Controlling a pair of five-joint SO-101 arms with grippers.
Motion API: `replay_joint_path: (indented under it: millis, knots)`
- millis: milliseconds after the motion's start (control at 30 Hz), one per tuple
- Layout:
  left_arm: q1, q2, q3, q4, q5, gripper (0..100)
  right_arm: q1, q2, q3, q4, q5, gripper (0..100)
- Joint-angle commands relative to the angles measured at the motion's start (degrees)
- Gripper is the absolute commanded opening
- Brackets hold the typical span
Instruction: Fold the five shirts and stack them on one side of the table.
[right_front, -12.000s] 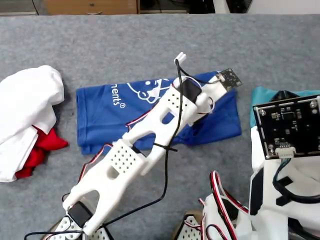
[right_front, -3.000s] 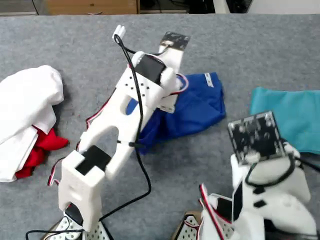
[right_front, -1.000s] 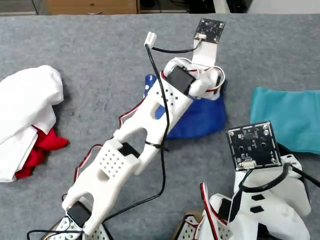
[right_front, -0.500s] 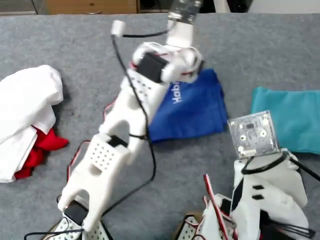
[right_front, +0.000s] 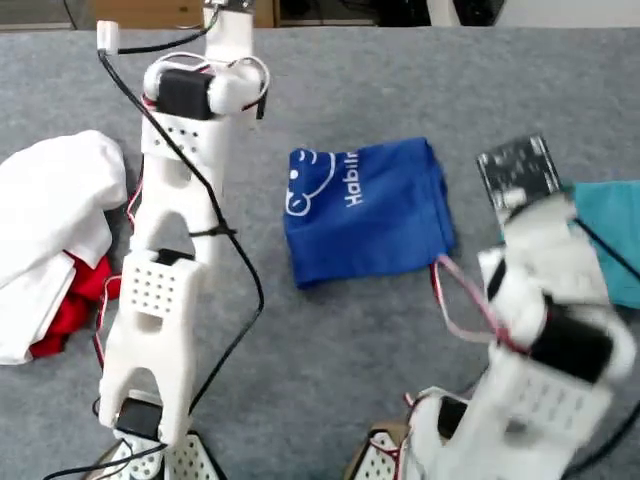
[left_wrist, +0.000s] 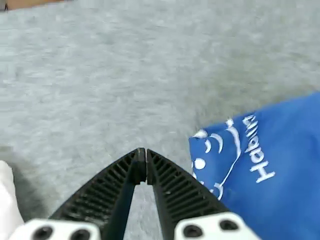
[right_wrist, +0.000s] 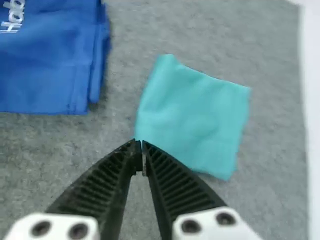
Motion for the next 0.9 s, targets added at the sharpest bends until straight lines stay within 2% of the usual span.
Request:
replay_joint_path:
  millis: [0,167,400,633,867]
  knots:
    - [3.34,-0.66,3.87,0.53,-1.41,2,-3.74,6.11,-3.91,-3.43,0.0,2.7]
    - [9.49,1.27,10.9,-4.22,-1.23,2,-4.35,9.01,-6.55,-3.25,-3.08,2.6]
    - [12.75,9.19,14.15,-13.27,-2.46,2,-4.0,8.92,-6.64,0.97,-2.81,2.6]
    - [9.49,18.95,14.15,-19.34,-3.87,2,-4.0,8.92,-6.64,1.76,-3.08,2.6]
    - [8.53,21.14,11.52,-18.99,-7.03,2,-4.0,8.92,-6.64,1.67,-2.81,2.6]
